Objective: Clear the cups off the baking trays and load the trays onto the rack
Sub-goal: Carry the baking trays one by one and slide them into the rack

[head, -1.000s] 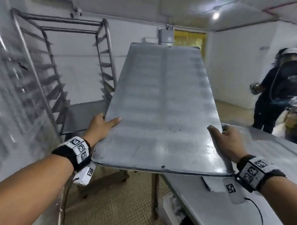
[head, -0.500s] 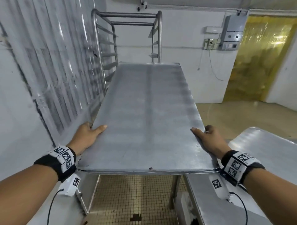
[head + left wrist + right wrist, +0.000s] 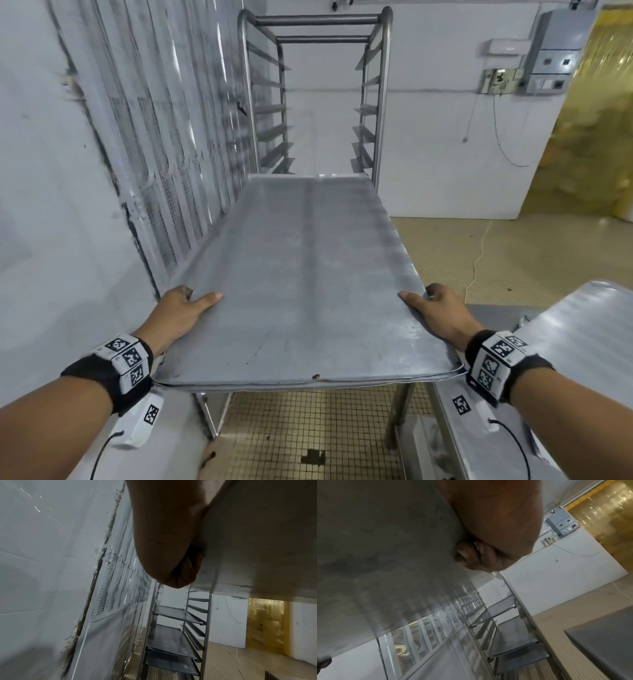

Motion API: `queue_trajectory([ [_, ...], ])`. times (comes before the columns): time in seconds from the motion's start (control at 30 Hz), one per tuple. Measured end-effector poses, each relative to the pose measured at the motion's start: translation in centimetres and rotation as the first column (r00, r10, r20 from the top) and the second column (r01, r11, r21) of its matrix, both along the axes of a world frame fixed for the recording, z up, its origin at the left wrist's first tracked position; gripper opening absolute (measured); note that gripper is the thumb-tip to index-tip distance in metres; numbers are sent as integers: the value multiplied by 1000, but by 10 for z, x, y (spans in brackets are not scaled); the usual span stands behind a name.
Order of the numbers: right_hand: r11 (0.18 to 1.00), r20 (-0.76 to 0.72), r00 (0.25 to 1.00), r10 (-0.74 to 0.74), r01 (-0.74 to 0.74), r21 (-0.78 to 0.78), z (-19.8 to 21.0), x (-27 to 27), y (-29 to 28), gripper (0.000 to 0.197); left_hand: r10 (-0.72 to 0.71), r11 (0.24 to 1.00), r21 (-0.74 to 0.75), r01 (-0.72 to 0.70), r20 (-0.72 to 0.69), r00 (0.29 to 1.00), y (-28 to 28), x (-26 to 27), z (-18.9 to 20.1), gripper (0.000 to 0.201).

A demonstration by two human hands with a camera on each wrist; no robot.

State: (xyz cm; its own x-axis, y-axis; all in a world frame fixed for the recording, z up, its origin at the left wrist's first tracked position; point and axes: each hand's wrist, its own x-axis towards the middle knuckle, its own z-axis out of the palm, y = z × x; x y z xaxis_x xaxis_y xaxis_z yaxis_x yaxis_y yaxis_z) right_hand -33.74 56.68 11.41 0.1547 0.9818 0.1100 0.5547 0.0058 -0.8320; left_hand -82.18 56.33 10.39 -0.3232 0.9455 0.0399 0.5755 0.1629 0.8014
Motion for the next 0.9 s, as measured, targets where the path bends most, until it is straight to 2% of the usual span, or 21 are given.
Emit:
queue_trajectory([
  [0.07,1000,-32,999,8,-9,-23,-6,-3,9,47,-11,1000,-27,11,-4,1000,8,-5,0,104],
  [0.13,999,-63,998,18,-20,-43,-12,-5,18,48,-24,999,-46,24,-2,1000,16,-6,2,101],
  [0.27,999,-31,999,-9,8,-52,-24,-13,35,50,-31,997,-73,32,5,999,38,-8,0,93],
  [0.4,997,-12,1000,-20,19,-74,-29,-17,57,55,-38,997,-71,39,19,999,60,-11,-2,51],
  [0.6,995,79,994,-80,84,-51,-23,-36,80,52,-83,994,-63,87,59,995,99,-25,-5,54],
  [0.73,991,35,994,-103,106,-77,-33,-45,91,51,-117,990,-74,123,71,991,119,-35,-13,41],
  [0.9,985,9,994,-106,106,-135,-46,-54,96,50,-137,984,-108,141,49,989,138,-43,-24,46],
])
